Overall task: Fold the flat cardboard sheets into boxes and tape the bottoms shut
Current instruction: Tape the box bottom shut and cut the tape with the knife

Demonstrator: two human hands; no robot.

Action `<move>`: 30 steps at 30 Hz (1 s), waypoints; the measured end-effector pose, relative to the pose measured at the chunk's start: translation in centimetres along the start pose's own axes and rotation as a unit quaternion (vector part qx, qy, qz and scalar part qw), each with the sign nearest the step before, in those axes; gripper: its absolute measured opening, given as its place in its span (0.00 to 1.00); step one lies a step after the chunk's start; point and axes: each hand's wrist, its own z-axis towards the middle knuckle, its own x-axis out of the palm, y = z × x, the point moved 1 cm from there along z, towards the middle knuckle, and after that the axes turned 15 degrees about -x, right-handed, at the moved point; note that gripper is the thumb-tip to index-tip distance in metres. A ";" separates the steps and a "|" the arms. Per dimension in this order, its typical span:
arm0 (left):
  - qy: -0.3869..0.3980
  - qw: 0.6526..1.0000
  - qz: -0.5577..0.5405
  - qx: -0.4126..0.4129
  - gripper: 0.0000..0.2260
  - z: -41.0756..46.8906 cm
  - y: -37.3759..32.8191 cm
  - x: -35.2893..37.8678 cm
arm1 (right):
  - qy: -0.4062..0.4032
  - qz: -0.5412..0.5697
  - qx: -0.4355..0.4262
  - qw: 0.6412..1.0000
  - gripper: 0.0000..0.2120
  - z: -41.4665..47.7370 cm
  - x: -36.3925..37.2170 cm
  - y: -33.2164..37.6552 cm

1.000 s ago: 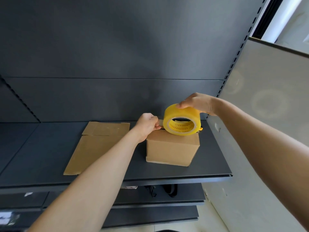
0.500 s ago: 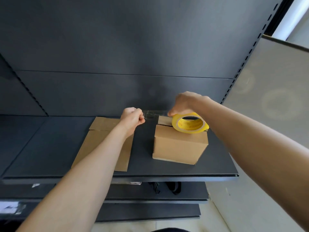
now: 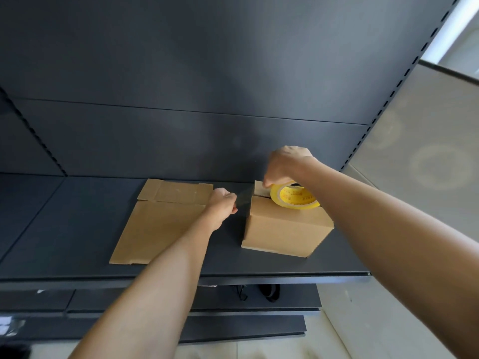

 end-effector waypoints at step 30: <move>0.026 0.982 0.080 0.168 0.18 -4.2 -2.8 4.7 | 0.031 0.028 0.027 0.999 0.15 0.6 -0.1 -0.6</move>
